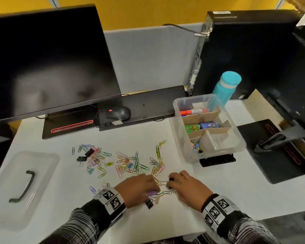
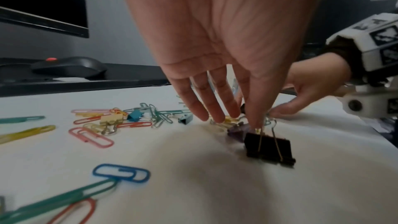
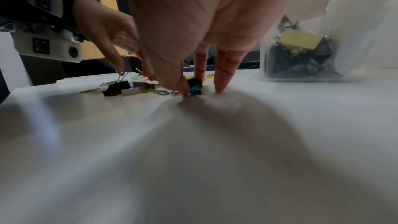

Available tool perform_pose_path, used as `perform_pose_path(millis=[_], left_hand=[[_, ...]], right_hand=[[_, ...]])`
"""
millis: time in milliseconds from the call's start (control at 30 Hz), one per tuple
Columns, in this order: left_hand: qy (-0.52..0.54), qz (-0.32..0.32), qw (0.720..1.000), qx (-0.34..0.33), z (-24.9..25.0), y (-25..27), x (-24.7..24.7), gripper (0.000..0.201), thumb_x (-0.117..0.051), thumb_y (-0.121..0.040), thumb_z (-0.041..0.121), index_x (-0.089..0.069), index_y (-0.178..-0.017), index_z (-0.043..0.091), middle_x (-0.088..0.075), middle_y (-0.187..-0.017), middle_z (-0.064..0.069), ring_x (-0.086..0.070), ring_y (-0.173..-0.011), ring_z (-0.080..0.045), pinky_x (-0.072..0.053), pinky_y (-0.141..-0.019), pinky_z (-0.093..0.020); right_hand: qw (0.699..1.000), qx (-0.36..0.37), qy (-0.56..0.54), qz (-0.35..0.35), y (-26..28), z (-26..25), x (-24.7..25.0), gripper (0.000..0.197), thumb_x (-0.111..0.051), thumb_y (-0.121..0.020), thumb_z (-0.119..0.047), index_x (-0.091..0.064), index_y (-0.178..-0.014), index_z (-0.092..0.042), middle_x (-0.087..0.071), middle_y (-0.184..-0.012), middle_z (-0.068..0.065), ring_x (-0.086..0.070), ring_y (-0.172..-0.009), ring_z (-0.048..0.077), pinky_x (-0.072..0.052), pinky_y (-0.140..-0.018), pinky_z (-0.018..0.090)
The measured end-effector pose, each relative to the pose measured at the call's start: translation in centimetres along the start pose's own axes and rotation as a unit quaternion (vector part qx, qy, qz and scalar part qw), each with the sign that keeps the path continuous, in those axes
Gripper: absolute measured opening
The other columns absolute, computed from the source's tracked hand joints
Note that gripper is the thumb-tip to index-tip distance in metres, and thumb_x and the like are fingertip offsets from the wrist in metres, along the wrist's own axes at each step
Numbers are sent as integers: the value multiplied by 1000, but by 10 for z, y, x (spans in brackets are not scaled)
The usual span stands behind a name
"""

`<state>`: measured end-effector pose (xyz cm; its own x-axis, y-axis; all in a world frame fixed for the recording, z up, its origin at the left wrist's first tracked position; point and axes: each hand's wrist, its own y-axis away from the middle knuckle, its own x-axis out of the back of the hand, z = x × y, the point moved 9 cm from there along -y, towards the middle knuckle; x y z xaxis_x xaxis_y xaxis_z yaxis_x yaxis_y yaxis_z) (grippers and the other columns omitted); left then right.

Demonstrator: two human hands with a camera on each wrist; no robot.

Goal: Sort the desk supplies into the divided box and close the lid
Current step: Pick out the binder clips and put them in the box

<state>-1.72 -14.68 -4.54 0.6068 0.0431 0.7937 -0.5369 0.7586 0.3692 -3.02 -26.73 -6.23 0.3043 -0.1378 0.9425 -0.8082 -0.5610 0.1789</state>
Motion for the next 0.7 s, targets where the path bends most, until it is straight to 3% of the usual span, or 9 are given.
perform_pose_path(millis=[100, 200, 467, 600, 700], left_hand=[[-38, -14, 999, -8, 3, -3, -5, 30, -47, -96, 23, -56, -124, 31, -51, -124, 5, -47, -111, -17, -48, -85, -37], [-64, -5, 998, -29, 5, -7, -2, 29, -43, -98, 28, -58, -124, 27, -53, -120, -1, -49, -106, -22, -46, -80, -36], [-110, 40, 992, -37, -7, -9, 8, 24, -46, -95, 28, -58, -112, 17, -53, -109, -4, -55, -92, -22, -47, -70, -33], [-109, 89, 990, -17, -17, -2, 23, 19, -52, -85, 32, -59, -99, 21, -59, -98, 4, -54, -89, -15, -45, -75, -29], [11, 89, 995, 37, -29, 9, 36, 14, -58, -83, 29, -51, -95, 26, -59, -95, 7, -52, -89, -12, -45, -80, -28]], right_hand=[[999, -28, -35, -9, -9, 3, 3, 39, -59, -70, -8, -53, -104, -27, -54, -110, -1, -53, -94, 23, -52, -61, 32], [995, -66, -58, -39, -13, 6, 4, 38, -51, -80, -13, -50, -117, -22, -44, -119, 4, -44, -106, 23, -51, -72, 37], [991, -102, -34, -83, -22, 0, -1, 43, -50, -80, -25, -44, -122, -16, -38, -128, 4, -40, -111, 24, -49, -71, 37], [985, -142, -56, -73, -26, 4, -3, 43, -53, -78, -24, -41, -118, -15, -38, -121, 7, -43, -105, 26, -48, -68, 36], [980, -168, -93, -60, -28, 9, -2, 45, -58, -77, -19, -40, -118, -20, -38, -116, 5, -45, -102, 26, -51, -73, 37]])
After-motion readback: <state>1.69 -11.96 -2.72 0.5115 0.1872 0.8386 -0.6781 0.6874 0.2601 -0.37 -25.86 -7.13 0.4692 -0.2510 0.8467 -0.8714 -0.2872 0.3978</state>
